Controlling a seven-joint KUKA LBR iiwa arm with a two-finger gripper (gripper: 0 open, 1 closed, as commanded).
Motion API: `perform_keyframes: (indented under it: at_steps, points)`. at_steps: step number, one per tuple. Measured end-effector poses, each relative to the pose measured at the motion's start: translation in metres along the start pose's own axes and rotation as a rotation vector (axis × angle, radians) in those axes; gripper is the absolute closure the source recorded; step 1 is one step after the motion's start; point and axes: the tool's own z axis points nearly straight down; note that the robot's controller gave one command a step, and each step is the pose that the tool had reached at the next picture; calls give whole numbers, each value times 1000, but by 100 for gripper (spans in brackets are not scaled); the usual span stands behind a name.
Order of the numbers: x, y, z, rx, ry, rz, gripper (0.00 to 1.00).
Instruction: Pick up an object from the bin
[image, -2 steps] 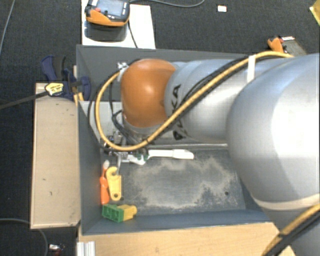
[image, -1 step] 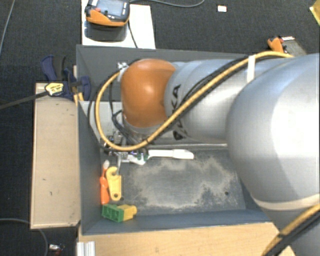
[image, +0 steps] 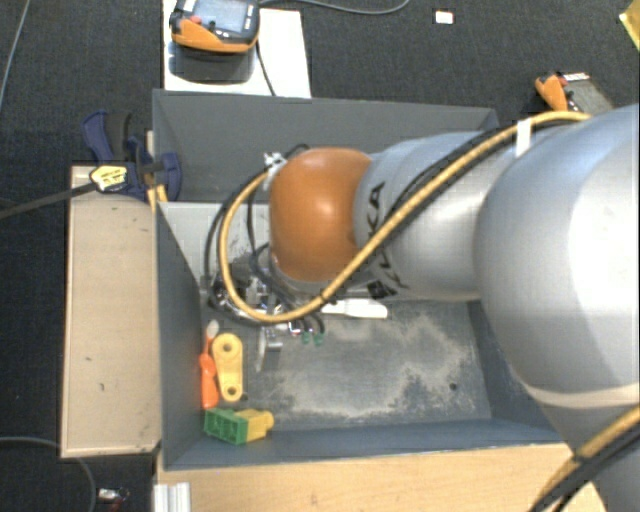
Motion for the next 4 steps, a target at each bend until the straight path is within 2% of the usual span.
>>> perform_keyframes:
  at_steps: [1,2,3,4]
  points:
    - [-6,-10,2,-3,-5,-15,100]
    - [-6,-10,2,-3,-5,-14,100]
    - [8,-19,-63,-2,0,14,100]
    - [-34,-27,-98,-3,-6,-26,100]
